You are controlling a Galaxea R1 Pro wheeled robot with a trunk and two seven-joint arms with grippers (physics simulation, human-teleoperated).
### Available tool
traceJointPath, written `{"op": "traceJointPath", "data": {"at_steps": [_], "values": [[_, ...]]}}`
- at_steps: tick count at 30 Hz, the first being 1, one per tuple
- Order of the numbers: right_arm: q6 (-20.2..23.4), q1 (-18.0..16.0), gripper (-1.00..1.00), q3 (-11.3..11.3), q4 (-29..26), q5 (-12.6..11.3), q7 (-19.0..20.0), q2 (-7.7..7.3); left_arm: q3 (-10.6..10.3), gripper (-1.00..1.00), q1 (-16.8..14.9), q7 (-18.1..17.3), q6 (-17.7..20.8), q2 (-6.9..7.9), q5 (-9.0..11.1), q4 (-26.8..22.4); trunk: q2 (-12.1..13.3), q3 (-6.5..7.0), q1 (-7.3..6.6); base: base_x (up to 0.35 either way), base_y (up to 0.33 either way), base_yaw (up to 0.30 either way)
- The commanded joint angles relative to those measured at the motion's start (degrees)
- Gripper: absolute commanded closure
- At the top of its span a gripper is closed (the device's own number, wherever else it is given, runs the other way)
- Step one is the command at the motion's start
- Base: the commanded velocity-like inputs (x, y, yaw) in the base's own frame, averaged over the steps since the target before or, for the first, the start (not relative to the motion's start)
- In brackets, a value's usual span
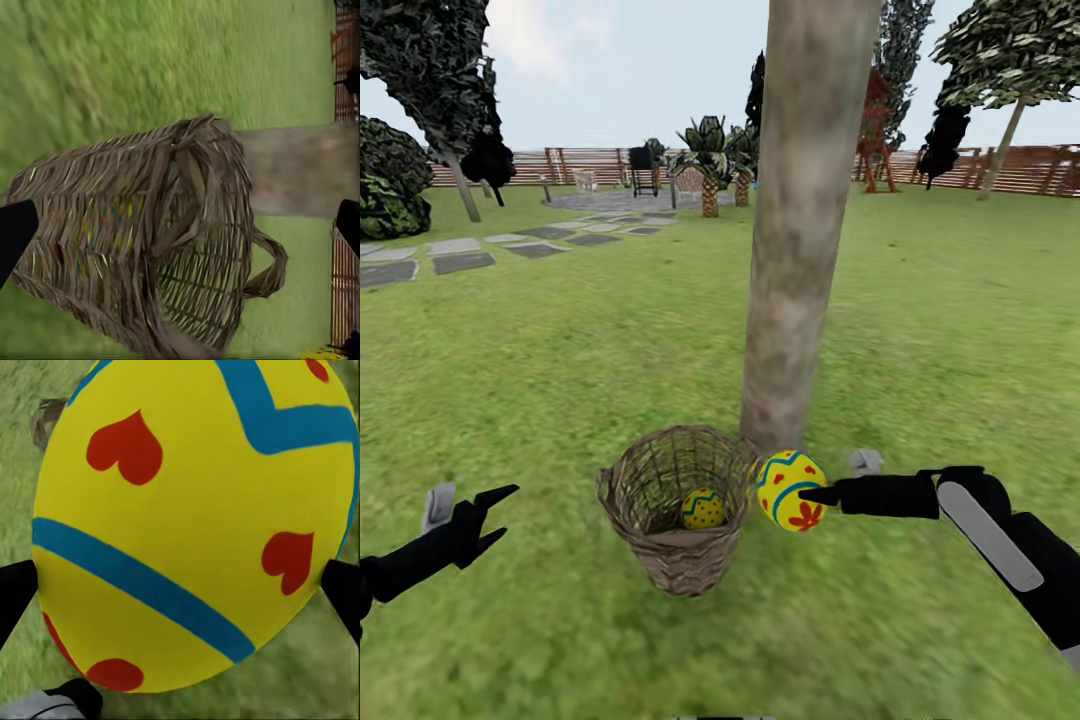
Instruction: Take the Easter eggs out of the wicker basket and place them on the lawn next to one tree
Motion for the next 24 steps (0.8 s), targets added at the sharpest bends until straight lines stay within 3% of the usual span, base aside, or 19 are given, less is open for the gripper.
{"op": "traceJointPath", "data": {"at_steps": [1,3,4,6,8,10,12,14,16,18,22,24], "values": [[0.09,0.3,1.0,0.11,0.08,0.17,0.43,-1.72,0.11,-1.0,-0.04,-0.29,0.29,-0.01,-0.23,-0.01,0.0,0.23,-0.03,-0.011,0.0,-0.262],[-0.11,1.62,1.0,0.13,2.52,1.49,0.0,-3.75,0.11,-1.0,-0.1,-0.42,0.29,-0.05,-0.18,-0.09,0.01,0.53,-0.06,-0.003,0.0,-0.224],[-0.45,1.99,1.0,0.13,6.02,4.79,-0.2,-4.11,0.11,-1.0,-0.08,-0.43,0.29,-0.08,-0.13,-0.15,0.01,0.54,-0.06,-0.001,0.0,-0.083],[-2.15,2.2,1.0,0.13,11.86,15.16,-0.29,-4.17,0.11,-1.0,-0.05,-0.44,0.29,-0.09,-0.12,-0.18,0.01,0.55,-0.06,0.0,0.0,-0.026],[-7.7,2.29,1.0,0.07,17.6,25.47,-0.44,-4.0,0.11,-1.0,-0.05,-0.45,0.29,-0.21,-0.11,-0.33,0.01,0.55,-0.06,0.0,0.0,-0.005],[-14.85,2.3,1.0,0.01,27.17,29.7,-0.77,-3.41,0.09,-1.0,-0.07,-0.45,0.29,-0.27,-0.09,-0.47,0.01,0.55,-0.06,0.0,0.0,-0.001],[-23.06,2.08,1.0,0.1,35.07,31.27,-3.39,-0.76,0.04,-1.0,-0.09,-0.45,0.31,-0.37,-0.1,-0.68,0.01,0.56,-0.06,0.0,0.0,0.0],[-32.12,1.59,1.0,0.2,41.87,34.25,-10.68,4.07,0.02,-1.0,-0.08,-0.47,0.37,-0.45,-0.09,-0.79,0.01,0.56,-0.06,0.0,0.0,0.0],[-39.45,1.32,1.0,0.24,47.51,39.68,-17.53,9.63,0.01,-1.0,-0.06,-0.52,0.38,-0.52,-0.08,-0.87,0.01,0.56,-0.06,0.0,0.0,0.0],[-44.38,-0.29,1.0,0.22,53.68,45.71,-20.21,15.11,-0.06,-1.0,-0.07,-0.53,0.38,-0.55,-0.08,-0.99,0.01,0.56,-0.06,0.0,0.0,0.0],[-48.01,-5.63,1.0,0.22,63.06,47.86,-20.73,19.77,-0.07,-1.0,-0.04,-0.73,0.38,-0.58,-0.01,-1.39,0.01,0.56,-0.06,0.1,0.0,0.0],[-48.68,-6.24,1.0,0.37,63.87,48.13,-20.75,20.61,-0.07,-1.0,-0.04,-2.29,0.38,-0.56,0.0,-1.49,0.01,0.56,-0.06,0.291,0.0,0.0]]}}
